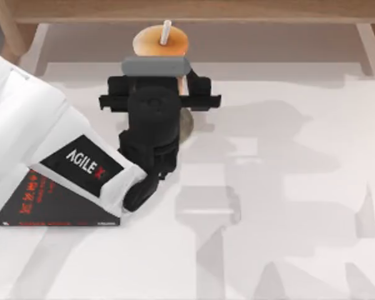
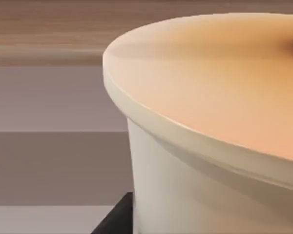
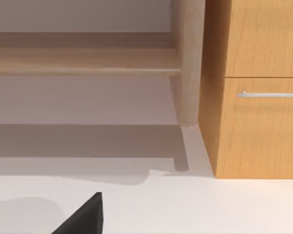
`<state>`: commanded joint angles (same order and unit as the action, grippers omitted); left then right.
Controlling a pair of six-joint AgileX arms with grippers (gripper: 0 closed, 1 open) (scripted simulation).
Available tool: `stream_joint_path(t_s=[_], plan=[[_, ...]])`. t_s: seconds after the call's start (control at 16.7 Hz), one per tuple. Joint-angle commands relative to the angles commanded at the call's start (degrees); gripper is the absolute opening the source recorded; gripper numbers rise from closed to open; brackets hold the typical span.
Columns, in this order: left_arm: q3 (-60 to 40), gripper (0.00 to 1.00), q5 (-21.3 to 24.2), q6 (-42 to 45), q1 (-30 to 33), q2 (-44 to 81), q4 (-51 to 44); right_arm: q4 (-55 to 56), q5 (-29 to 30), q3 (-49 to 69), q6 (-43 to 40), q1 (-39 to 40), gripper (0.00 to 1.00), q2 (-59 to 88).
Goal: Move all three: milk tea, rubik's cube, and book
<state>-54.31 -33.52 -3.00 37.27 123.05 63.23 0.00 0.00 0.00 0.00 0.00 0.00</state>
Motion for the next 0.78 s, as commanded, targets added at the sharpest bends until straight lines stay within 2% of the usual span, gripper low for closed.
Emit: stream_joint_path(t_s=[0.12,0.18,0.78], plan=[[0.0,0.98,0.0,0.0,0.0,0.0,0.0,0.0,0.0,0.0,0.0,0.0,1.0,0.0],[0.0,1.0,0.0,0.0,0.0,0.0,0.0,0.0,0.0,0.0,0.0,0.0,1.0,0.0],[1.0,1.0,-0.5,0.0,0.6,-0.6,0.5,0.0,0.0,0.0,0.0,0.0,1.0,0.0]])
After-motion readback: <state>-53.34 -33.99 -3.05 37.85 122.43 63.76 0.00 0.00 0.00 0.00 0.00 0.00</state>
